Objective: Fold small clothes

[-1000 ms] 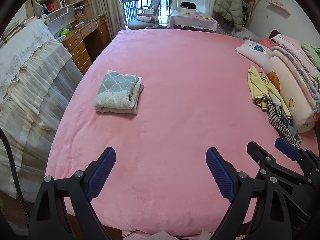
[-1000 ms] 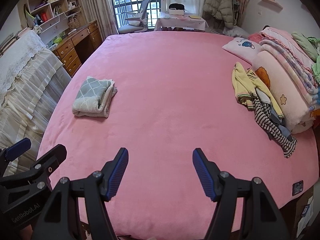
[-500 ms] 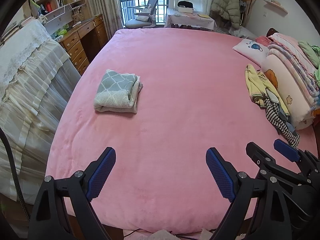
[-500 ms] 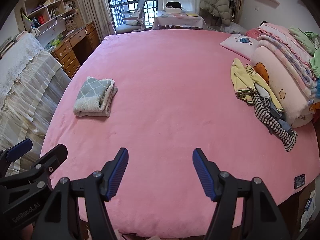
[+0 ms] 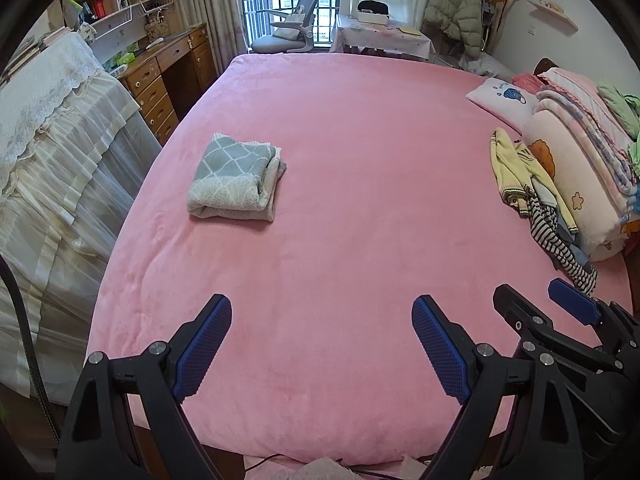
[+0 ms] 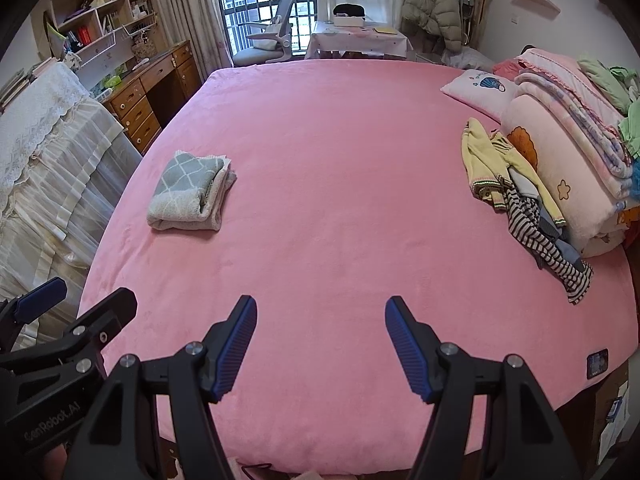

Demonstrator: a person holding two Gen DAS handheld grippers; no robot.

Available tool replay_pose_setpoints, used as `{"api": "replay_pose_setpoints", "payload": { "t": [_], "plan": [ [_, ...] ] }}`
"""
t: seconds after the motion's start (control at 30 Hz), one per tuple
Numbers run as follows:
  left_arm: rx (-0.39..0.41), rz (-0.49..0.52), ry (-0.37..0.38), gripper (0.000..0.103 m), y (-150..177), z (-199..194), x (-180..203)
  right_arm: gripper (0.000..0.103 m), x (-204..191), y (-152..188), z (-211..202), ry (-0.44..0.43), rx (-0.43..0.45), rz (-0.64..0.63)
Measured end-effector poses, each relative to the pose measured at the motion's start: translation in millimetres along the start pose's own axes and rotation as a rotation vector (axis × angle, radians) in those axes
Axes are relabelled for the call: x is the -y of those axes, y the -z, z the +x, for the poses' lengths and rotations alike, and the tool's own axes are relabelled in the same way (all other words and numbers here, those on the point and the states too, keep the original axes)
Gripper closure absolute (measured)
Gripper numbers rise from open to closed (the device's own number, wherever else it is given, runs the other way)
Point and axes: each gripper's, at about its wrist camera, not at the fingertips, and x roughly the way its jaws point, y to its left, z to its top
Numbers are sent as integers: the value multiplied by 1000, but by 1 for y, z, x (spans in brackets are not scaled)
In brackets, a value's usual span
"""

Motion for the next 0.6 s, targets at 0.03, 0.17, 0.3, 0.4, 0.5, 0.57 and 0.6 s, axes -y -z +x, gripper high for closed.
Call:
{"api": "replay_pose_setpoints", "payload": {
  "t": [0.03,0.17,0.3,0.4,0.5,0.57,0.6],
  "plan": [
    [0,0,0,12,0,0,0,36,0,0,0,0,0,-1],
    [-1,-1,0,12,0,0,1,36,-1,0,0,2,0,-1],
    [-2,3,1,12,0,-1,0,36,-1,2,-2,3,2,3],
    [-4,5,1,12,1,-1,0,36,-1,2,-3,4,3,3],
    [-7,9,4,12,2,-1,0,36,0,4,-5,5,0,8],
    [-8,13,7,12,2,-1,0,36,1,5,-6,8,1,9],
    [-9,14,7,12,3,-2,0,36,1,5,-6,8,1,10]
  ]
}}
